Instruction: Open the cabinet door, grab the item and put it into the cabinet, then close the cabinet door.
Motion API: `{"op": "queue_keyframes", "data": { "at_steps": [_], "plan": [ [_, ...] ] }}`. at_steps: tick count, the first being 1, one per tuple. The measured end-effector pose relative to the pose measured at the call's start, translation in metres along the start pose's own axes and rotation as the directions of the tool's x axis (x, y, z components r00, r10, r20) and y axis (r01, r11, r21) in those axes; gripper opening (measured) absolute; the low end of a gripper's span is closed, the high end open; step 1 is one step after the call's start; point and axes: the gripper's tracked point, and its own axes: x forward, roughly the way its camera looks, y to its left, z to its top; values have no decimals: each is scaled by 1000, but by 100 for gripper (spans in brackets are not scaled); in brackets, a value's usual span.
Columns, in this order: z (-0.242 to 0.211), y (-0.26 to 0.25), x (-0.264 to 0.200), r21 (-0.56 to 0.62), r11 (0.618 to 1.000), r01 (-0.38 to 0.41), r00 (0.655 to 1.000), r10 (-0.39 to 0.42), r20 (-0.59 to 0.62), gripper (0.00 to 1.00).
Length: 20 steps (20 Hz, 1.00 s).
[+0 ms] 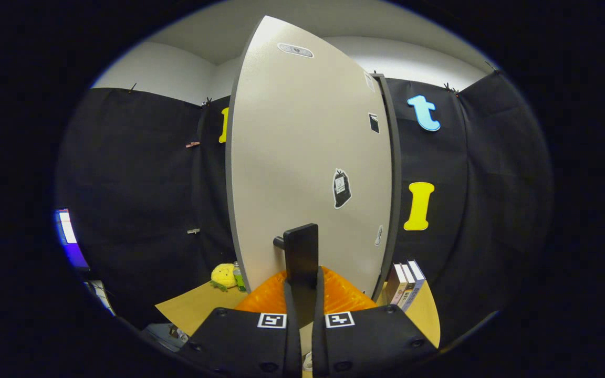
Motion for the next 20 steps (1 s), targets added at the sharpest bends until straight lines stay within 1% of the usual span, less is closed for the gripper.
{"op": "queue_keyframes", "data": {
  "at_steps": [3, 5, 7, 9, 10, 11, 12, 13, 14, 15, 17, 18, 19, 20],
  "plan": [
    [1, -26, -14, 6, 999, 44, 999, -44, 15, 12],
    [3, -46, -21, 7, 996, 88, 996, -88, 20, 11],
    [3, -66, -26, -11, 989, 148, 989, -148, 21, 11],
    [4, -88, -33, -58, 973, 224, 974, -223, 29, 11],
    [4, -102, -34, -68, 966, 249, 968, -248, 34, 10],
    [6, -111, -37, -43, 967, 250, 968, -249, 40, 8],
    [2, -118, -36, 6, 969, 246, 969, -246, 23, 5],
    [0, -121, -38, 59, 968, 244, 969, -245, 15, 5],
    [0, -122, -40, 98, 969, 228, 973, -230, 11, 5],
    [-1, -121, -44, 123, 966, 229, 973, -232, 9, 5],
    [-2, -121, -46, 134, 969, 207, 978, -209, 5, 15],
    [-5, -123, -49, 128, 967, 221, 975, -223, 0, 20],
    [-3, -126, -56, 109, 963, 248, 968, -250, 7, 20],
    [-3, -125, -58, 99, 960, 263, 964, -266, 16, 23]
  ]
}}
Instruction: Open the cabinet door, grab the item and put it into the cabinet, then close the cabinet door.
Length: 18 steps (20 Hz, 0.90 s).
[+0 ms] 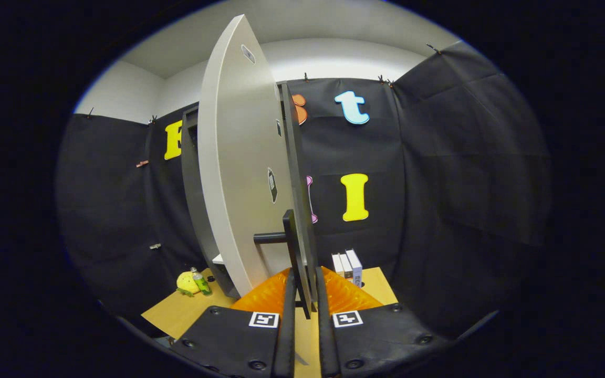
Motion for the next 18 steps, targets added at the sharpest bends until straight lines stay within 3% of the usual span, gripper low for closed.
{"op": "queue_keyframes", "data": {
  "at_steps": [4, 7, 9, 11, 14, 18],
  "plan": [
    [-1, -11, -21, 20, 996, 92, 996, -92, 8, 42],
    [-9, -8, -43, 20, 987, 162, 987, -162, -11, 44],
    [-16, -2, -57, 11, 978, 209, 978, -208, -6, 67],
    [-27, 6, -67, -11, 967, 254, 967, -254, 14, 70],
    [-62, 32, -79, -8, 956, 293, 955, -293, -30, 100],
    [-99, 63, -98, -2, 937, 348, 936, -348, -52, 99]
  ]
}}
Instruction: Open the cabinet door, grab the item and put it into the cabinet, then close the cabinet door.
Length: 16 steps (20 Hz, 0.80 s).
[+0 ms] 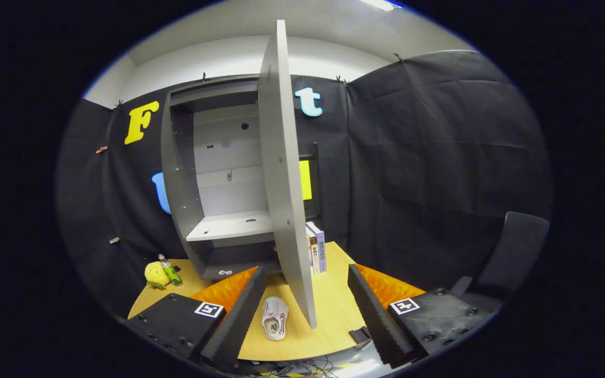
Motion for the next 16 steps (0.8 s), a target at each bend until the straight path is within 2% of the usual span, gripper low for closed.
{"op": "queue_keyframes", "data": {
  "at_steps": [2, 5, 11, 16],
  "plan": [
    [-20, 18, -7, -8, 1000, 13, 999, -13, -36, 99],
    [-41, 53, -3, -25, 1000, -8, 998, 7, -67, 99],
    [-95, 133, 31, -35, 991, -133, 980, 126, -155, 99],
    [-169, 164, 70, -89, 967, -239, 929, 201, -309, 99]
  ]
}}
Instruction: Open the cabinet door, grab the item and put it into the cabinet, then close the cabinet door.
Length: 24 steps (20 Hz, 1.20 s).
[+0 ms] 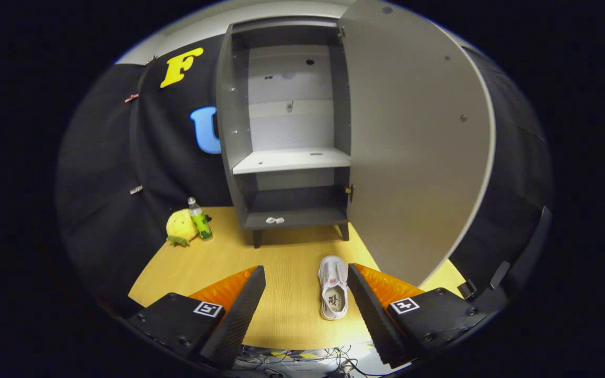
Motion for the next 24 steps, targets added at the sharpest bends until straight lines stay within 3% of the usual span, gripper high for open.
{"op": "queue_keyframes", "data": {
  "at_steps": [5, 12, 20, 24],
  "plan": [
    [-64, -4, 55, -64, 996, -66, 988, 56, -141, 100],
    [-137, -38, 114, -52, 997, -57, 951, 38, -306, 100],
    [-177, -39, 171, 3, 998, -63, 915, 59, -398, 99],
    [-184, -40, 203, 16, 999, -36, 915, 39, -400, 99]
  ]
}}
